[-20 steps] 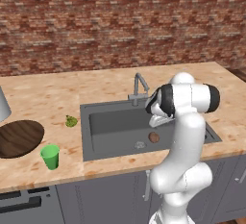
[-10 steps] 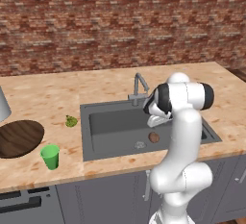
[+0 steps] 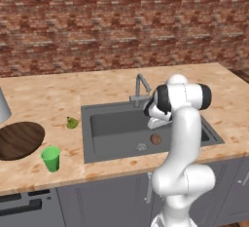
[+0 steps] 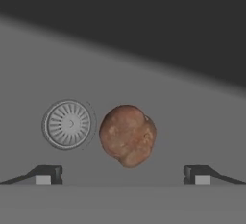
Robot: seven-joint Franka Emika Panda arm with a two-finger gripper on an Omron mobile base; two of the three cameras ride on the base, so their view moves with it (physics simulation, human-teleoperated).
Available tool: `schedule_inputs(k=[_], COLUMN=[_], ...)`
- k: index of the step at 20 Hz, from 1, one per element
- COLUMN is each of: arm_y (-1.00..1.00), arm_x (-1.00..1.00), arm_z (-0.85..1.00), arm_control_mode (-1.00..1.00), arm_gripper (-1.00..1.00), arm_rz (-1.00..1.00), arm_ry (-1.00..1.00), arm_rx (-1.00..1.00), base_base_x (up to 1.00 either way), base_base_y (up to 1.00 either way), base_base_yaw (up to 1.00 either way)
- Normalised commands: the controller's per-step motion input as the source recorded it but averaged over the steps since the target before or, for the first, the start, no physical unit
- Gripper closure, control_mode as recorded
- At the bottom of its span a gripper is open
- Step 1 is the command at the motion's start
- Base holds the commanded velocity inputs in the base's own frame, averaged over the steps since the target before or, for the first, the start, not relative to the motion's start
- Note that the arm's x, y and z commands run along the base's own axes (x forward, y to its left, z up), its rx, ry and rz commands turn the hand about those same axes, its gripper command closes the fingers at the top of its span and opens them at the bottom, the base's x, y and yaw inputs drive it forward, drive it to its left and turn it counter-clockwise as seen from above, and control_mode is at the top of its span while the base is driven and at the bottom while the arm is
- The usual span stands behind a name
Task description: Remove the broccoli and potato from the sink. Then move the bowl and cup from the counter to the sink for washing.
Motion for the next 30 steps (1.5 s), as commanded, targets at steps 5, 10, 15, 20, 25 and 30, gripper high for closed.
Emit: schedule_inputs(k=[5,10,15,20,25,30], arm_y=[0.0,0.0,0.0,0.0,0.0,0.0], arm_x=[0.05,0.07,0.09,0.18,0.12,0.02], arm_z=[-0.22,-0.23,-0.22,-0.21,-0.23,-0.22], arm_control_mode=[-1.0,-1.0,-1.0,-1.0,-1.0,-1.0], arm_gripper=[-1.0,-1.0,-1.0,-1.0,-1.0,-1.0], arm_rz=[-0.05,-0.09,-0.08,-0.06,-0.07,-0.05], arm_ry=[0.01,0.04,0.02,0.01,0.01,0.07], arm_rx=[0.0,0.0,0.0,0.0,0.0,0.0], base_base_x=[0.0,0.0,0.0,0.0,0.0,0.0], base_base_y=[0.0,0.0,0.0,0.0,0.0,0.0], base_base_yaw=[0.0,0.0,0.0,0.0,0.0,0.0])
